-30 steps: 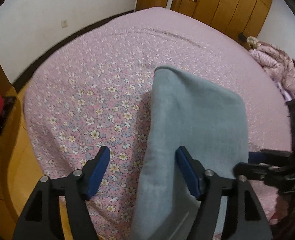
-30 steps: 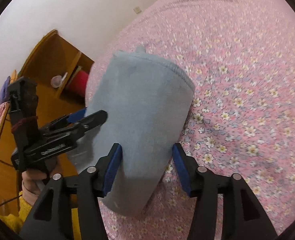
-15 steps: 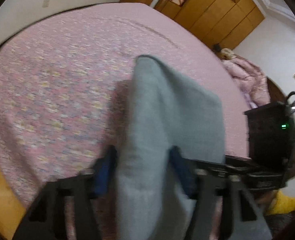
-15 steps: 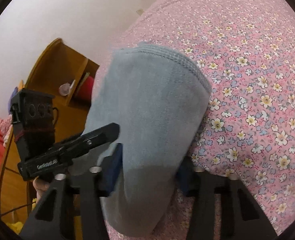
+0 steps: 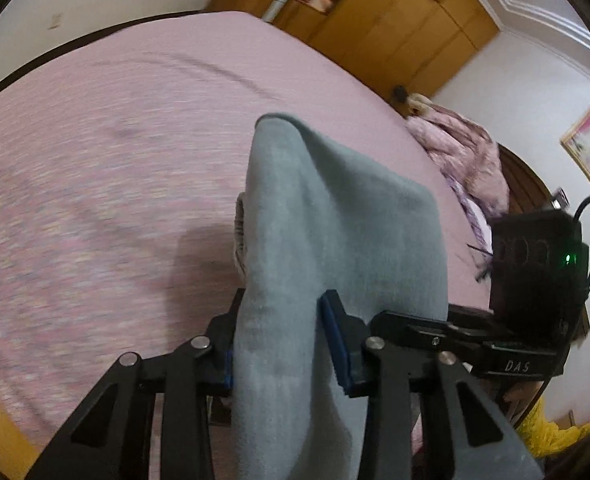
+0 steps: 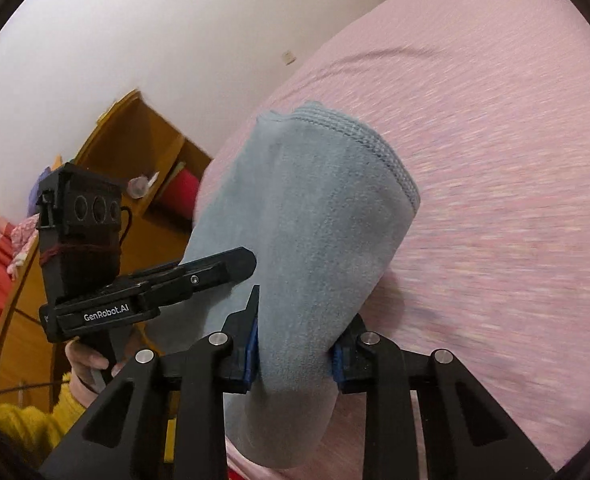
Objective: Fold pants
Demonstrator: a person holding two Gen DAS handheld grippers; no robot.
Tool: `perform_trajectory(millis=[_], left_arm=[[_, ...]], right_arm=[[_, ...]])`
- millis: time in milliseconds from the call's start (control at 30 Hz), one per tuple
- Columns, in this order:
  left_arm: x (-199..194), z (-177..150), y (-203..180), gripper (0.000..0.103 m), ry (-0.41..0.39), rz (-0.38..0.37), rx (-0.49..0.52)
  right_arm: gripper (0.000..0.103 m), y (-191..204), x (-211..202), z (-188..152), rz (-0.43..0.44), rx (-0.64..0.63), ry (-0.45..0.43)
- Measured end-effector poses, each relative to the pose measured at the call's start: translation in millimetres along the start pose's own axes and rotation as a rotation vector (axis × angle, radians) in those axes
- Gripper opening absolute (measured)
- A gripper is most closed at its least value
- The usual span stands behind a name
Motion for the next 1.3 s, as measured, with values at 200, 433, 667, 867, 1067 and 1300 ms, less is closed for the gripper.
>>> perform_trajectory(millis=[200,433,667,867,1067,1300], left_arm=[[55.3,5.5,-92.5,0.038,0.093,-0.059,0.147],[109.6,24.2,-171.8,0.037,0.178,-0.076,0.296],[170.5,54.0,-183.8,0.037,0.242,-0.035,0.336],[218.8,52.3,-160.1,0.055,0.267,0.059,0.402],[194.8,55.4,-159.4,0.052,0.229,0.095,0.395],[158.9,50.7,-201.1,0.027,0.097,0.061,0.494]], right_arm=[[0.03,-53.2,-68.5,-5.8,-0.139,0.048,-0.009],[0.031,-113.0,-121.9,5.0,-0.263,0.089,-0.038],[0.032,-166.4,-116.9,14.6,-0.318,0.155,-0.037],[0.048,-215.8,-78.0,4.4,-0.372,0.243,0.01],[0.05,-215.9,-96.9,-8.5,-0.343,0.322,-0.114],[0.032,-202.6,-146.2,-12.1,-0.563,0.251,-0.305]])
Point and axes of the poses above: each gripper's, at about its wrist camera, not at the fingertips, and x roughly the way its jaws point, y to its left, z to its top, the point moved 7 cm from there along x, roughly the way its jaws point, and after that the axes turned 4 degrees about y, right-handed, at the moved point
